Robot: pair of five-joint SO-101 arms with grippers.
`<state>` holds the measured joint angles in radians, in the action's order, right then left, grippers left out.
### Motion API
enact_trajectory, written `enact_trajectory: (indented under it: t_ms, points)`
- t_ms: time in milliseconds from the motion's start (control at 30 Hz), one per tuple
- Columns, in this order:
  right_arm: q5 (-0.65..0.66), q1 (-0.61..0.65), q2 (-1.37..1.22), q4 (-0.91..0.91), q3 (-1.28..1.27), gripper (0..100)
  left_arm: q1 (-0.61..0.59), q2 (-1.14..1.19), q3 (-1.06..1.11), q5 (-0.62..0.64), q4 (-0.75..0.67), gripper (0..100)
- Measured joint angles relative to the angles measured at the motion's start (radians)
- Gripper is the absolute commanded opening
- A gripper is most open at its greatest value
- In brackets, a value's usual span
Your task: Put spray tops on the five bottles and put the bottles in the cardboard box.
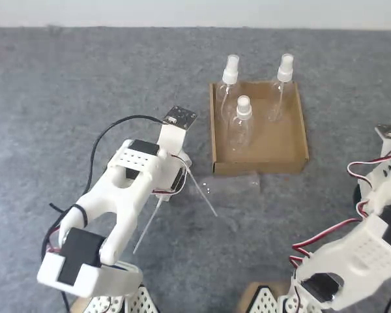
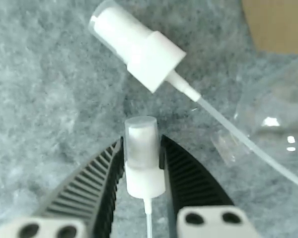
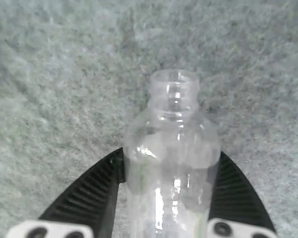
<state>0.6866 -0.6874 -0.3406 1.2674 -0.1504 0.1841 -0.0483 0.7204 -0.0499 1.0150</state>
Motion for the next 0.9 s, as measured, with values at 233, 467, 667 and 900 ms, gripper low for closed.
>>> enact_trajectory:
  t_ms: [233,467,667,900]
  points:
    - [0.0,0.0,0.0,0.0,0.0,21.3,0.0,0.0,0.0,0.0,0.0,16]
    - [0.0,0.0,0.0,0.0,0.0,21.3,0.0,0.0,0.0,0.006,-0.021,15]
    - [0.0,0.0,0.0,0.0,0.0,21.3,0.0,0.097,-0.012,0.006,-0.028,13]
    - [0.0,0.0,0.0,0.0,0.0,21.3,0.008,0.104,-0.035,0.02,-0.026,3]
